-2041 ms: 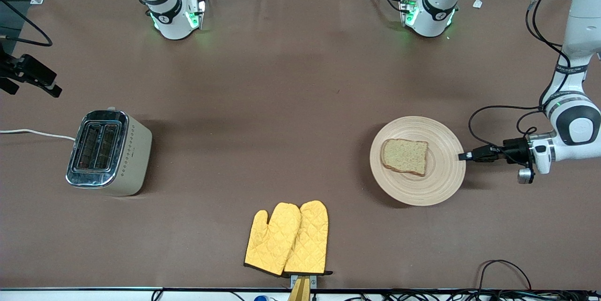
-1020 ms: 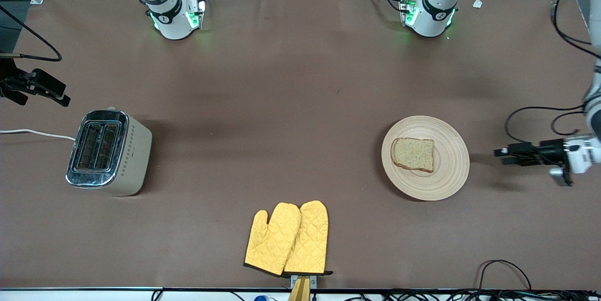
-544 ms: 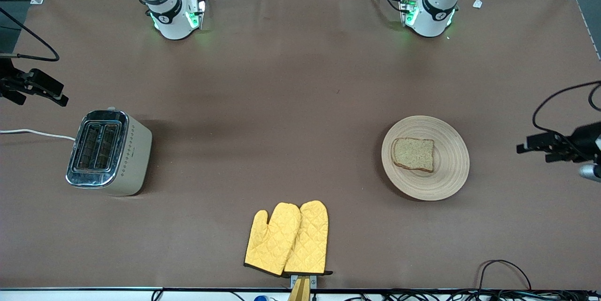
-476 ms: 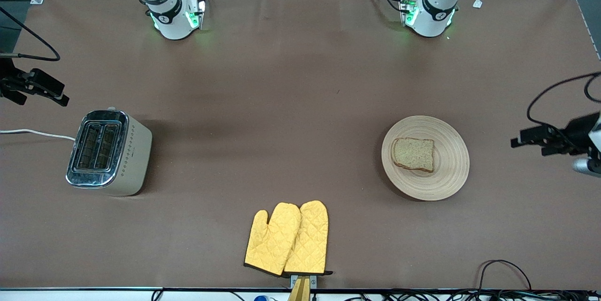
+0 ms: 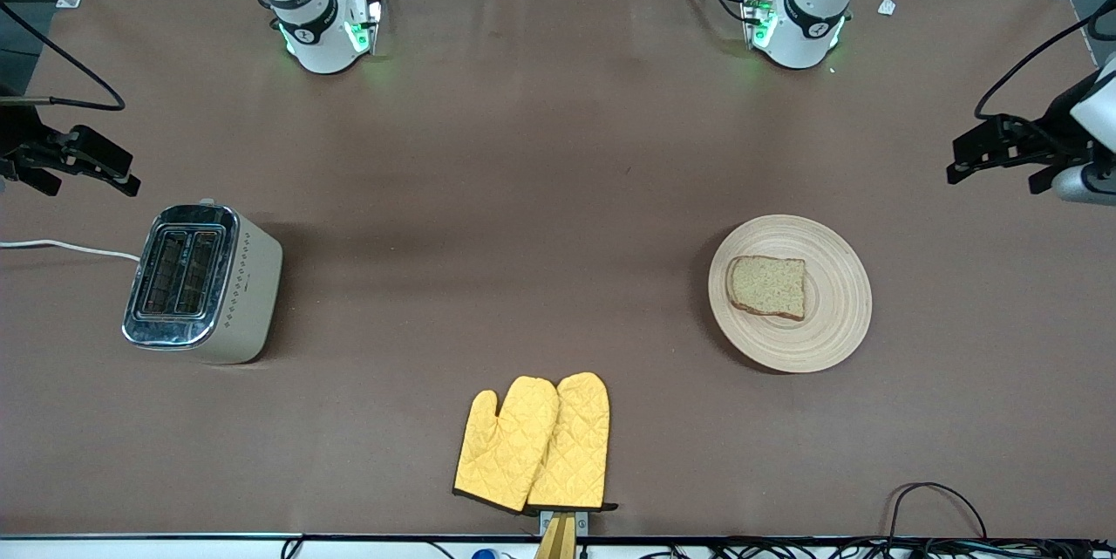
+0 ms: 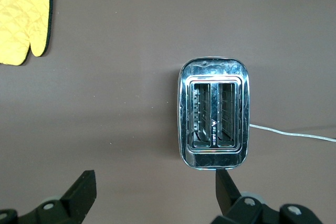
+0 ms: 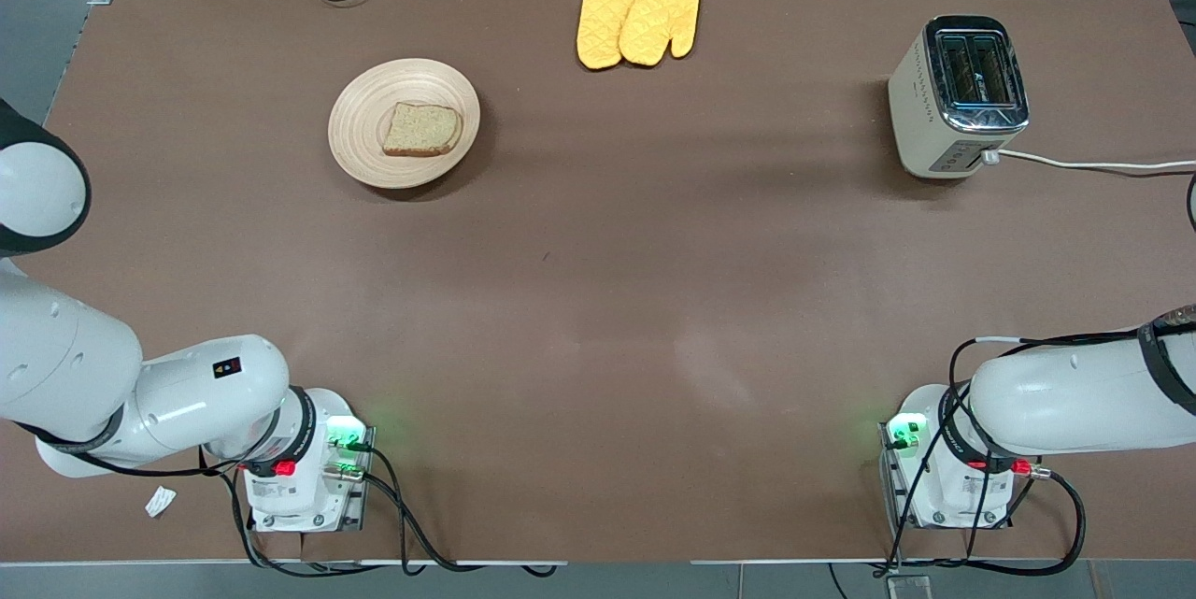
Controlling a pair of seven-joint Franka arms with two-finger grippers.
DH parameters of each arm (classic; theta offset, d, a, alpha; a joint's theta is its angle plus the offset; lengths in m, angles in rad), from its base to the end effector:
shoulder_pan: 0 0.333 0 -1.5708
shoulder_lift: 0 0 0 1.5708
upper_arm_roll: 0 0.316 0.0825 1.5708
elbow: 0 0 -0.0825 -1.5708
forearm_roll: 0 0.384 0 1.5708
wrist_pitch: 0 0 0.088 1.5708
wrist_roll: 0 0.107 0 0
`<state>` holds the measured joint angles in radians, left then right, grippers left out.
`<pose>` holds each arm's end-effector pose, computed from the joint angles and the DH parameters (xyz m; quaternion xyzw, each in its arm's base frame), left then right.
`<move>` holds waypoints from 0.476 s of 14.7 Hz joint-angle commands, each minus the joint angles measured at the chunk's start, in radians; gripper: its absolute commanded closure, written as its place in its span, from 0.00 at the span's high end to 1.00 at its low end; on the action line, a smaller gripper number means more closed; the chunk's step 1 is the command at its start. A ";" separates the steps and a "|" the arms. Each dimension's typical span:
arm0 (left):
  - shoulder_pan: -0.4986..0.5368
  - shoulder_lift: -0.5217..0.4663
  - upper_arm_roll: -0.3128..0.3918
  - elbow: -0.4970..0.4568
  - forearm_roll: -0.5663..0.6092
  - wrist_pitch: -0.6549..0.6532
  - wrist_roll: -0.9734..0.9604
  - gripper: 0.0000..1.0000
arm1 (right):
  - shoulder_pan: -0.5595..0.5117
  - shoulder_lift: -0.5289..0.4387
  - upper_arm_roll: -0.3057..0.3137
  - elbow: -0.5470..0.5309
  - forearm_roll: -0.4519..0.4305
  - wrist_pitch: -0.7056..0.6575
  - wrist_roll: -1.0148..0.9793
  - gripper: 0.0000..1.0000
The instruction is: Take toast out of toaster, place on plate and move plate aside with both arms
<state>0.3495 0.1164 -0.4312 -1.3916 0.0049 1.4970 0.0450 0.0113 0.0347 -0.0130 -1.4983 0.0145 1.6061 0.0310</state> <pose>0.5797 -0.0304 0.6415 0.9978 -0.0618 -0.0006 0.0218 0.5696 0.0007 0.6426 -0.9992 0.0163 -0.0364 0.0076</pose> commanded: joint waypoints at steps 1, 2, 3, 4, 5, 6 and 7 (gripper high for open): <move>0.026 0.002 -0.003 -0.014 0.012 -0.003 0.038 1.00 | -0.013 -0.007 0.011 0.001 -0.018 -0.011 -0.005 1.00; -0.034 -0.014 0.017 -0.012 0.018 -0.018 0.036 1.00 | -0.011 -0.007 0.011 0.001 -0.018 -0.015 0.001 1.00; -0.122 -0.020 0.090 -0.010 0.044 -0.023 0.033 1.00 | -0.008 -0.009 0.011 0.001 -0.018 -0.031 0.003 1.00; -0.221 -0.027 0.180 -0.012 0.050 -0.023 0.029 1.00 | -0.007 -0.007 0.011 0.001 -0.016 -0.034 0.004 1.00; -0.287 -0.040 0.268 -0.012 0.035 -0.023 0.018 1.00 | -0.005 -0.007 0.011 0.001 -0.018 -0.032 0.004 1.00; -0.308 -0.052 0.305 -0.015 0.005 -0.021 -0.003 1.00 | -0.004 -0.007 0.013 0.001 -0.018 -0.032 0.006 1.00; -0.317 -0.060 0.318 -0.023 -0.012 -0.015 -0.007 1.00 | -0.004 -0.007 0.013 0.000 -0.018 -0.031 0.006 1.00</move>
<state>0.0624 0.0981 -0.1741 -1.3965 0.0187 1.4896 0.0437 0.0116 0.0347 -0.0112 -1.4982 0.0144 1.5842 0.0310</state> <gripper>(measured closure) 0.000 0.000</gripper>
